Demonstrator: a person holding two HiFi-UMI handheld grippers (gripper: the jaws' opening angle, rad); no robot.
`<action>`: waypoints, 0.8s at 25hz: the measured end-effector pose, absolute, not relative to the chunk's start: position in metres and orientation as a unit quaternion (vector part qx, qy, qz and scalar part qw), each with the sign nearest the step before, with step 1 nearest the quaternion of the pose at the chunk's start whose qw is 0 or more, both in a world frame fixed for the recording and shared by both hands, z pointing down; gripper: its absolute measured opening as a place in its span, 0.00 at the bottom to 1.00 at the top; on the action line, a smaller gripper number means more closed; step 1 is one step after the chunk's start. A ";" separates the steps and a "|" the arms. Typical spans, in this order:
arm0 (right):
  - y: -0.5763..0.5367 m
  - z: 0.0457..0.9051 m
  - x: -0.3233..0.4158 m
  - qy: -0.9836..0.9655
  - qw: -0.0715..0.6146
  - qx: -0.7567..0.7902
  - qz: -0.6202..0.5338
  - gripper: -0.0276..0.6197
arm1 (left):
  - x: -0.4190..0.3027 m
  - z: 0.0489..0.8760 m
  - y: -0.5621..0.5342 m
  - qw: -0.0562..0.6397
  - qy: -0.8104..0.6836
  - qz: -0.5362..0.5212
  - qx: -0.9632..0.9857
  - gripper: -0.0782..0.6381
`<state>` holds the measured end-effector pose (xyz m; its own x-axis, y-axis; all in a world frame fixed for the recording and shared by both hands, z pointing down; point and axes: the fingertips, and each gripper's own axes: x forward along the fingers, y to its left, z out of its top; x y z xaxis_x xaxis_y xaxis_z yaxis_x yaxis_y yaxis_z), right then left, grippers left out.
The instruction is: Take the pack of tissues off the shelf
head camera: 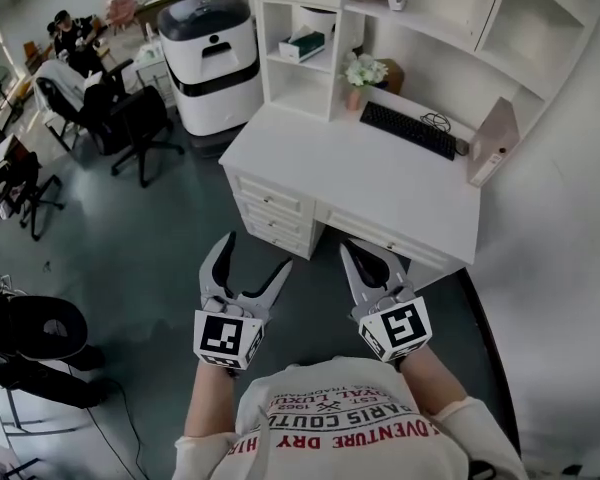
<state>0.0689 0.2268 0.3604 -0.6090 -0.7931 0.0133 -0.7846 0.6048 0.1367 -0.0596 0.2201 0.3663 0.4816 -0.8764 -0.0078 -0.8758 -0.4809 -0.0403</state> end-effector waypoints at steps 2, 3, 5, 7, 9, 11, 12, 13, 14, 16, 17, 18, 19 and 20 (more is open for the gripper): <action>0.225 0.365 0.060 -0.892 0.040 0.446 -0.061 0.04 | -0.070 0.372 0.217 0.018 0.509 -0.008 -0.861 0.70; 0.224 0.368 0.056 -0.891 0.042 0.449 -0.060 0.04 | -0.075 0.376 0.214 0.017 0.509 -0.009 -0.861 0.70; 0.222 0.376 0.050 -0.888 0.046 0.455 -0.056 0.04 | -0.086 0.384 0.208 0.015 0.510 -0.017 -0.860 0.70; 0.214 0.384 0.045 -0.886 0.048 0.458 -0.050 0.04 | -0.093 0.389 0.196 0.015 0.511 -0.025 -0.859 0.70; 0.202 0.390 0.040 -0.886 0.051 0.458 -0.046 0.04 | -0.097 0.390 0.181 0.012 0.510 -0.025 -0.860 0.69; 0.187 0.395 0.037 -0.887 0.054 0.457 -0.046 0.04 | -0.099 0.391 0.165 0.008 0.510 -0.021 -0.860 0.69; 0.178 0.398 0.035 -0.887 0.053 0.457 -0.044 0.04 | -0.100 0.392 0.155 0.007 0.511 -0.021 -0.859 0.69; 0.167 0.400 0.034 -0.888 0.051 0.456 -0.042 0.04 | -0.102 0.394 0.145 0.007 0.512 -0.021 -0.858 0.69; 0.155 0.403 0.032 -0.888 0.049 0.455 -0.040 0.04 | -0.103 0.395 0.133 0.008 0.514 -0.023 -0.857 0.68; 0.127 0.407 0.031 -0.889 0.048 0.453 -0.035 0.04 | -0.105 0.399 0.108 0.008 0.516 -0.026 -0.856 0.67; 0.112 0.409 0.031 -0.890 0.048 0.452 -0.032 0.04 | -0.105 0.400 0.094 0.007 0.516 -0.027 -0.856 0.65; 0.095 0.411 0.031 -0.891 0.048 0.451 -0.030 0.04 | -0.106 0.402 0.078 0.004 0.518 -0.030 -0.855 0.62; 0.077 0.411 0.031 -0.891 0.048 0.450 -0.029 0.04 | -0.108 0.403 0.061 0.002 0.520 -0.032 -0.853 0.61; 0.059 0.410 0.031 -0.892 0.047 0.449 -0.030 0.04 | -0.109 0.403 0.044 0.000 0.523 -0.032 -0.852 0.61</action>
<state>0.0306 0.0590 0.4096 -0.5927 -0.8034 0.0573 -0.7978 0.5953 0.0954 -0.1090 0.0435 0.4029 0.4503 -0.8911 0.0554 -0.8912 -0.4524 -0.0333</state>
